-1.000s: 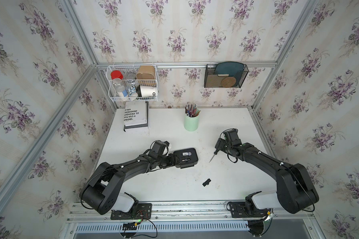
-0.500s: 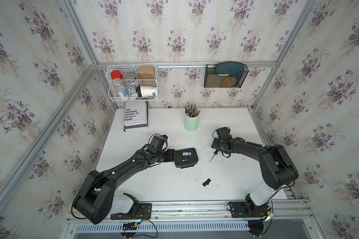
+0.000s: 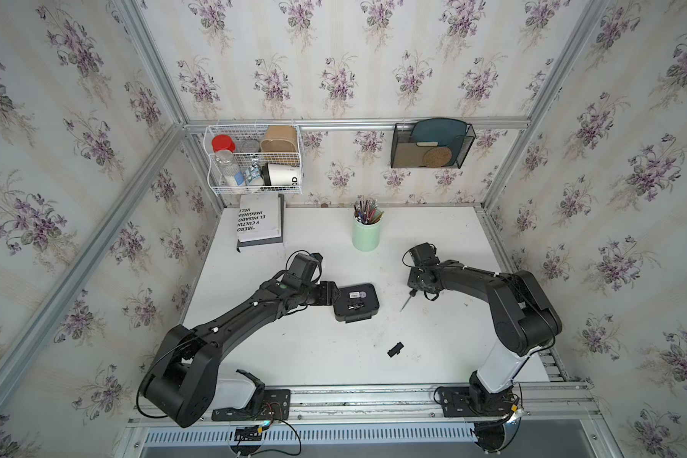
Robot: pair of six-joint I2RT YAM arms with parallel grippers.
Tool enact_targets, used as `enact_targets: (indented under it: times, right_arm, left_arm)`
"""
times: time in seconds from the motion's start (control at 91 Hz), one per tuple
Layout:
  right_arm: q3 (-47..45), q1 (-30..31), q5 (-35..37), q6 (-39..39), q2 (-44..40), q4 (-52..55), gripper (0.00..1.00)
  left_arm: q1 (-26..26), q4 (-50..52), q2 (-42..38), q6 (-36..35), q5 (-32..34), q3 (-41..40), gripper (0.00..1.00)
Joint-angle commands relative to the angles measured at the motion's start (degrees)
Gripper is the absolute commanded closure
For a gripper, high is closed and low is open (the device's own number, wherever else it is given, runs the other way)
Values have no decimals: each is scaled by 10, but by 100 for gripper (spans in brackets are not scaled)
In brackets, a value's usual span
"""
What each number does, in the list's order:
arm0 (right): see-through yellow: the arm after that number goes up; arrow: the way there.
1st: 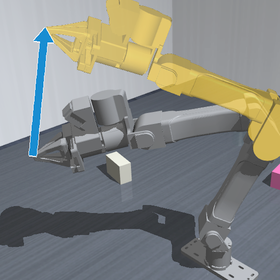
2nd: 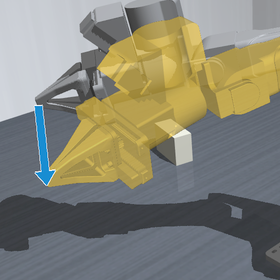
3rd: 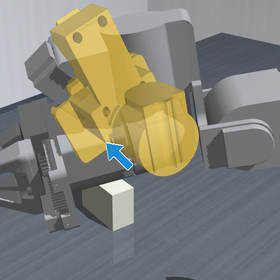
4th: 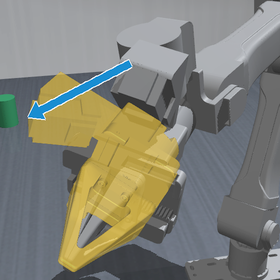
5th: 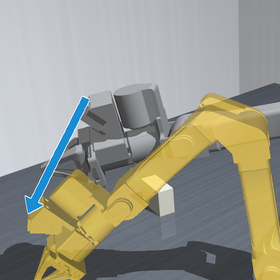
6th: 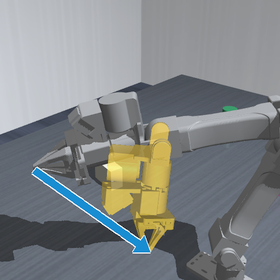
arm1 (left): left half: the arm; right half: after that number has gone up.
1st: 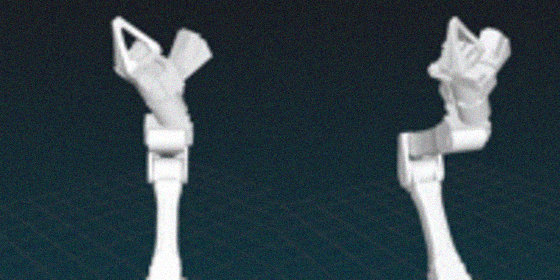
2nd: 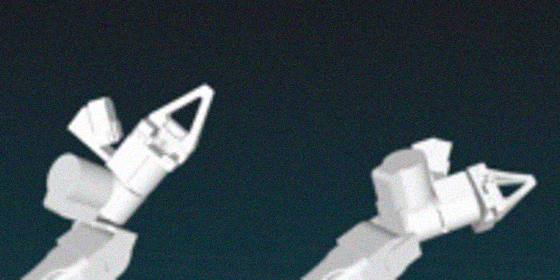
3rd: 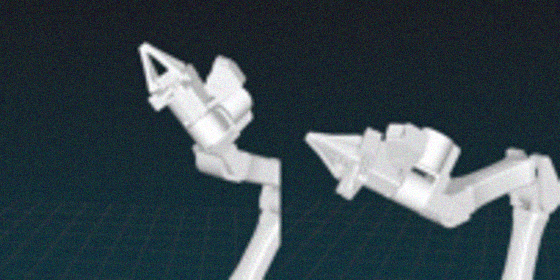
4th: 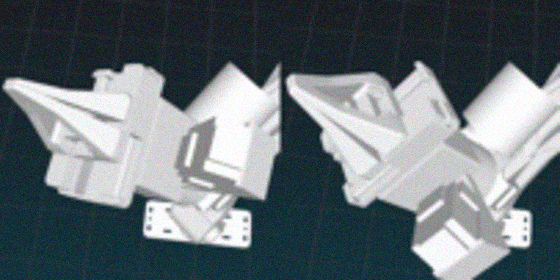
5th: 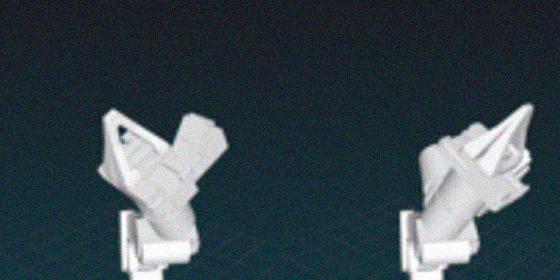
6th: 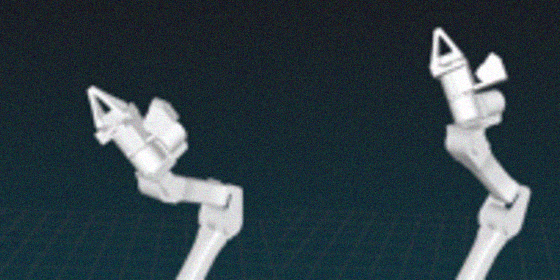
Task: Remove the battery from the alarm
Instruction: Pick up the screwdriver from the center of the board.
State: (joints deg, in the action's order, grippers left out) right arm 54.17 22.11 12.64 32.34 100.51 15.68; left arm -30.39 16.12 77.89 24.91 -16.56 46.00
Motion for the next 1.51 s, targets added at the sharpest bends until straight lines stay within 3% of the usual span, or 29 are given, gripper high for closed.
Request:
enact_targets:
  times: [0.0,0.077,0.242,0.385,0.549,0.736,0.923,1.154,1.395,1.494]
  right_arm:
    - [0,0,-5,-15,-7,8,57]
    - [1,0,-9,-21,-10,2,68]
    - [-13,9,-3,-20,-46,-11,74]
    - [-35,60,49,-9,-128,-33,73]
    - [-89,134,71,27,-247,-103,73]
    - [-128,220,114,65,-346,-151,73]
    - [-158,260,136,79,-404,-196,73]
    - [-165,282,149,62,-405,-225,73]
    - [-170,282,177,40,-381,-264,72]
    - [-177,281,175,33,-388,-291,72]
  left_arm:
    - [0,9,2,-17,-7,9,32]
    - [-2,12,3,-20,-12,13,32]
    - [-27,-3,-12,-23,-28,10,32]
    - [-93,-74,-24,-26,-37,-1,33]
    - [-165,-255,-13,-35,-66,-32,33]
    - [-180,-384,43,-40,-103,-31,33]
    - [-189,-385,80,-66,-71,-17,36]
    - [-189,-406,118,-79,-85,4,53]
    - [-190,-428,129,-75,-108,7,55]
    - [-190,-399,131,-88,-93,15,77]
